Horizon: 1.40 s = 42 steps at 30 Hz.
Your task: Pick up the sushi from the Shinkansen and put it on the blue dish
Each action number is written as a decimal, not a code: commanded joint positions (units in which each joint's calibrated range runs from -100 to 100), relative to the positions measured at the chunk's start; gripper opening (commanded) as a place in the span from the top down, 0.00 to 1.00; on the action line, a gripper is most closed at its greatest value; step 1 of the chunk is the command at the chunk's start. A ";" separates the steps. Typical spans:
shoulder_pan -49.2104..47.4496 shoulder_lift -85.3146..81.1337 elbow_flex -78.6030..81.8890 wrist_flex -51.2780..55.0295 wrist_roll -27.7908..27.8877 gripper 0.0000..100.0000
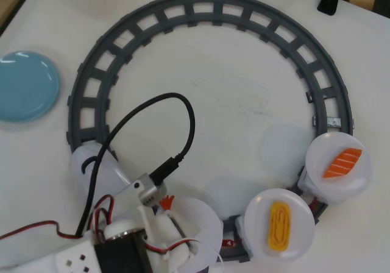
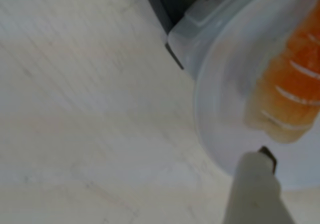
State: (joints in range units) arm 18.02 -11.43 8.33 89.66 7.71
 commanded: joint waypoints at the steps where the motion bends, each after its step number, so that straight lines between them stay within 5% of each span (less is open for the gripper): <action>1: -1.82 -0.64 0.51 0.57 -0.23 0.76; 17: -15.03 0.27 12.77 -1.72 -1.85 0.77; 21: -15.03 0.19 12.41 -3.08 -1.90 0.99; 26: -16.88 -0.72 6.01 -0.96 -1.64 0.97; 34: -27.27 -0.72 -12.83 9.57 -1.85 0.97; 42: -48.66 0.19 -15.36 9.49 -1.33 0.97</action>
State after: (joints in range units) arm -22.03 -10.75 -3.75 98.15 6.16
